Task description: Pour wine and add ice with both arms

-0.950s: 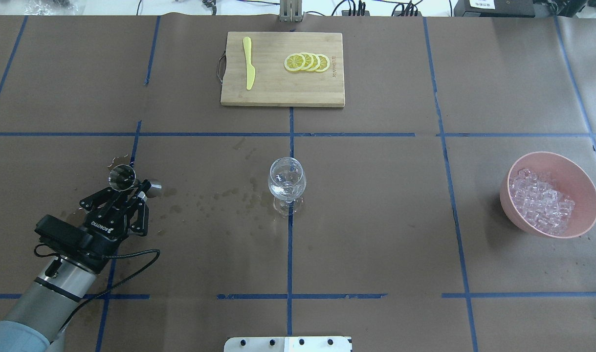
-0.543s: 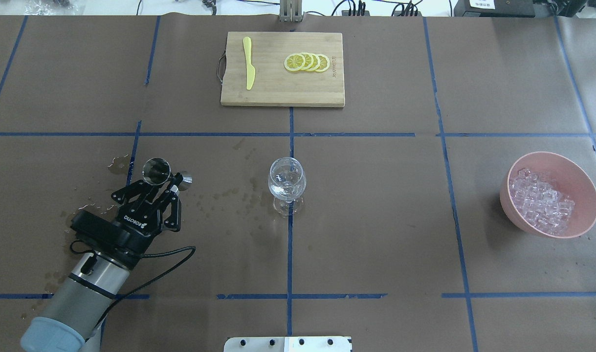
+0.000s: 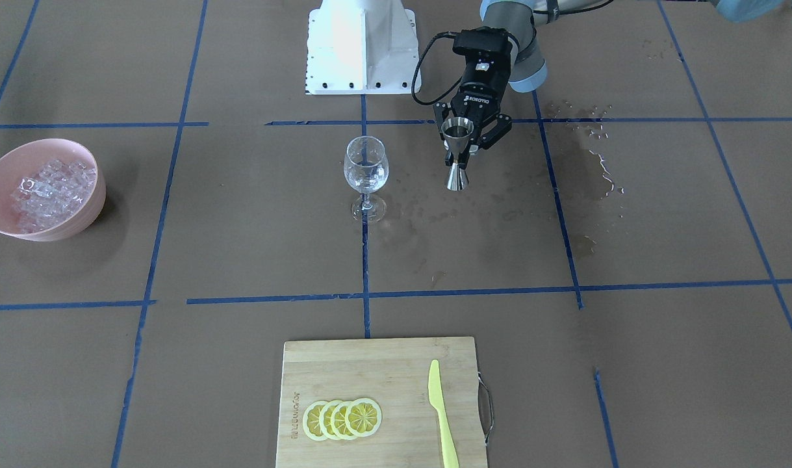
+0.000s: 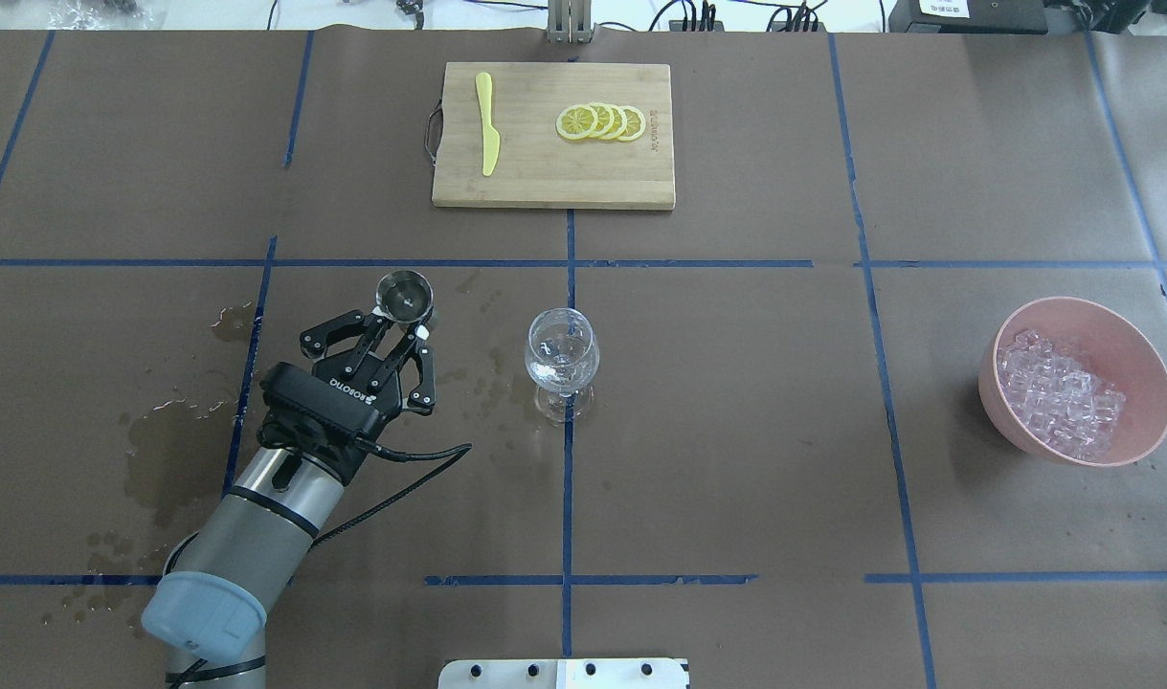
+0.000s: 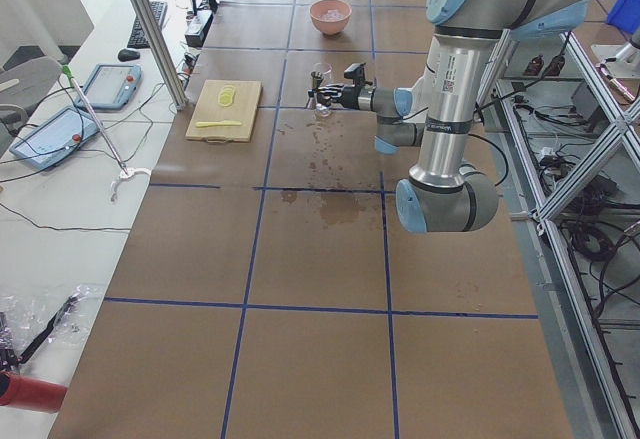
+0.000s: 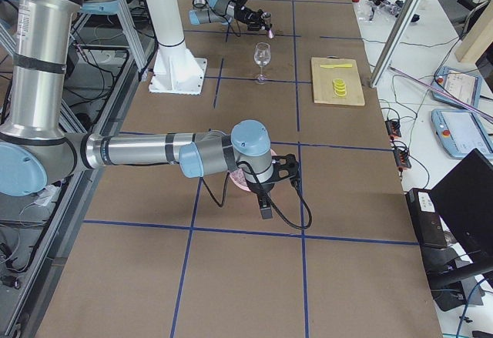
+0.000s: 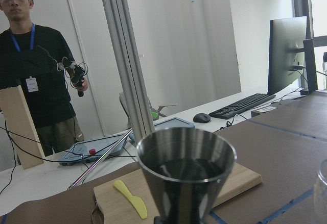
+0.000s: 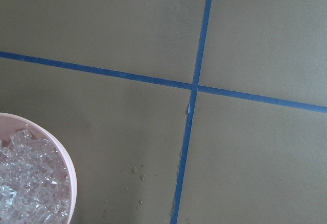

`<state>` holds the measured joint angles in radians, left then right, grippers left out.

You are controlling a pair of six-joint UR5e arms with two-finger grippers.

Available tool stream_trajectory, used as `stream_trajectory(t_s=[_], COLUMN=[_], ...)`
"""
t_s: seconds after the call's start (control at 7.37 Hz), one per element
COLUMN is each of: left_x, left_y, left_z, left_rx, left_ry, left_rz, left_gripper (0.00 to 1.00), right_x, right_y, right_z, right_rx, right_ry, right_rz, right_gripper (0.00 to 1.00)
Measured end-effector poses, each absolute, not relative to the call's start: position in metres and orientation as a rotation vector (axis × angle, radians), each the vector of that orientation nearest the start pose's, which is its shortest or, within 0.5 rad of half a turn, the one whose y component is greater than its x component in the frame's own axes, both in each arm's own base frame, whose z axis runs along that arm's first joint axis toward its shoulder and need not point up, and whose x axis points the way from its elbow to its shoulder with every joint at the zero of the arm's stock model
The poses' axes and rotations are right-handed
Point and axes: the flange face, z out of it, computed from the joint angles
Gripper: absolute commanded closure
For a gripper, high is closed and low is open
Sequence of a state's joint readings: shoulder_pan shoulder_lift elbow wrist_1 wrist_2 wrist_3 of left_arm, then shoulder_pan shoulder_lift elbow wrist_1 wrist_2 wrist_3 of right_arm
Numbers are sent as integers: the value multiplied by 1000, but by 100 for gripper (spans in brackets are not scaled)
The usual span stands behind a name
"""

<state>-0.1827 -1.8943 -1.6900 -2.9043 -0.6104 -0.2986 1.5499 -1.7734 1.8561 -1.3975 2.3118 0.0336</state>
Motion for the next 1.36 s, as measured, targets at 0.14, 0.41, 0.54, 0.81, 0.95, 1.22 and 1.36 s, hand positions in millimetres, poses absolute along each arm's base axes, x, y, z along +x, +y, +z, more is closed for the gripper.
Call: stream_trajectory(t_s=[0.14,0.41,0.54,0.81,0.95,1.22,1.36], left_x=[481,486,489,499,504,508,508], left_y=[-310,-311,-311,-313,-314,-315,-315], left_z=[279,265,260,241,233,231,227], left_rx=[1520,1534,1550,1563,1560,1567,1582], left_ry=[676,574,529,447,418,348,291], left_rz=[12,111,155,224,241,287,317], left_gripper=[100,100,100,100,100,100,100], right_x=[57,57,57,58,58,58,58], right_y=[-422,-422,-421,-421,-421,-421,-421], right_z=[592,592,593,593,593,593,593], right_rx=[224,224,223,223,222,222,222], right_ry=[-743,-743,-743,-743,-743,-743,-743], right_rz=[-83,-83,-82,-80,-80,-80,-80], right_gripper=[0,0,0,0,0,0,0])
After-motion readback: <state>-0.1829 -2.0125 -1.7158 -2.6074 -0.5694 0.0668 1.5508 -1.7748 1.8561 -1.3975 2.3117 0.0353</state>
